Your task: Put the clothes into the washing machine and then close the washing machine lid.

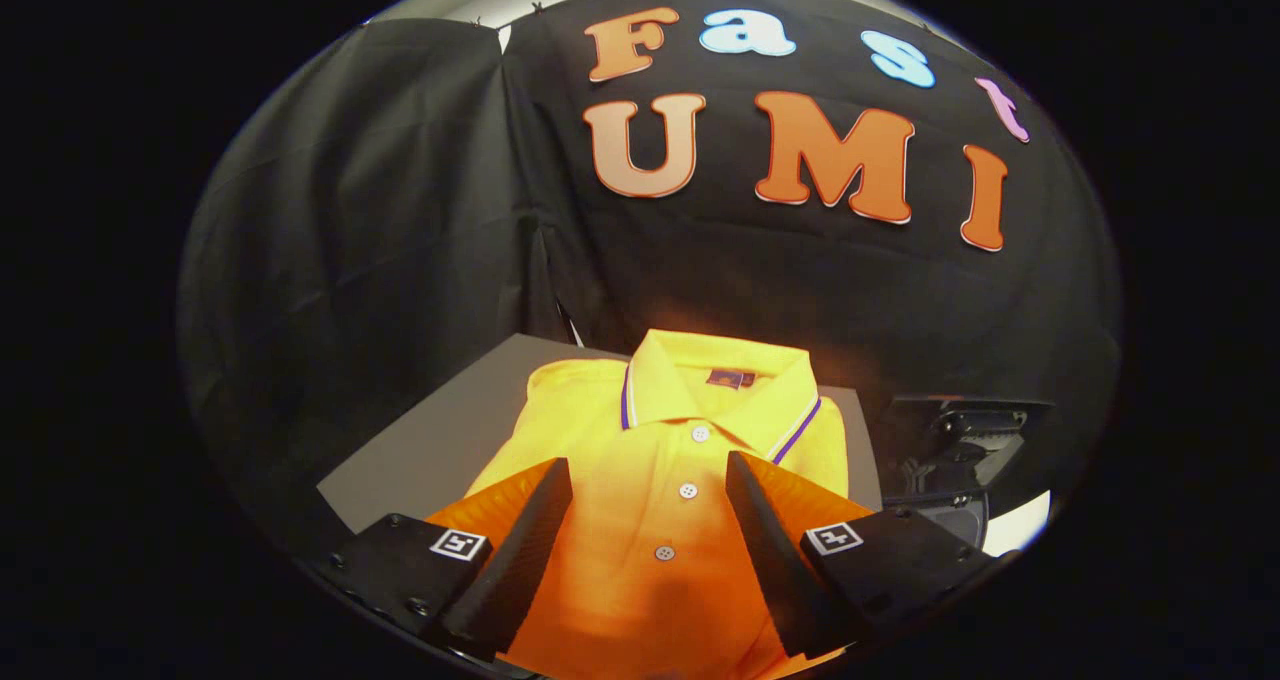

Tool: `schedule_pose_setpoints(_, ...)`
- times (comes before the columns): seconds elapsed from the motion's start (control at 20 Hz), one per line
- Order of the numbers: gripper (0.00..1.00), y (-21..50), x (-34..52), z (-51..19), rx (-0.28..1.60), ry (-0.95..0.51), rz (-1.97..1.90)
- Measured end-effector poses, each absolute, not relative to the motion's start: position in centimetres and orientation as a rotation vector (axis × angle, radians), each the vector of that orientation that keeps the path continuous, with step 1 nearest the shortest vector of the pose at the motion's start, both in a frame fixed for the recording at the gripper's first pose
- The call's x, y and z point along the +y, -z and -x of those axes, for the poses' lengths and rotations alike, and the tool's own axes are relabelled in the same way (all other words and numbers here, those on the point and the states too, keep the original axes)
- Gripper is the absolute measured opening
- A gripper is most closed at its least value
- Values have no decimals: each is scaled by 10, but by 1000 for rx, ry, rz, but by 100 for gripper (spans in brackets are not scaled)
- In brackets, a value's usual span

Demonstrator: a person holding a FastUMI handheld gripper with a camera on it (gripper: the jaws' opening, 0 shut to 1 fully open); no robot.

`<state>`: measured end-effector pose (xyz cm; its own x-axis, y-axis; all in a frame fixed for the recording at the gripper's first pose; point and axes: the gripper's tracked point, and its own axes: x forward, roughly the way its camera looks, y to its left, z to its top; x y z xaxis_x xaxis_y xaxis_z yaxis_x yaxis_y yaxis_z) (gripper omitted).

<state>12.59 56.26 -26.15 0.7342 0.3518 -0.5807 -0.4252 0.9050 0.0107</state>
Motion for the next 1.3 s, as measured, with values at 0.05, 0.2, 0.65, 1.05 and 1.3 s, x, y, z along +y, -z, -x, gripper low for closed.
schedule_pose_setpoints(0.05, 100, 271, 563, -124, 641, -429, 125)
schedule_pose_setpoints(0.2, 99, 286, 570, -131, 634, -446, 130)
schedule_pose_setpoints(0.65, 66, 288, 582, -114, 663, -598, 151)
schedule_pose_setpoints(1.05, 17, 281, 583, -110, 619, -672, 61)
schedule_pose_setpoints(1.3, 17, 280, 575, -102, 504, -678, 128)
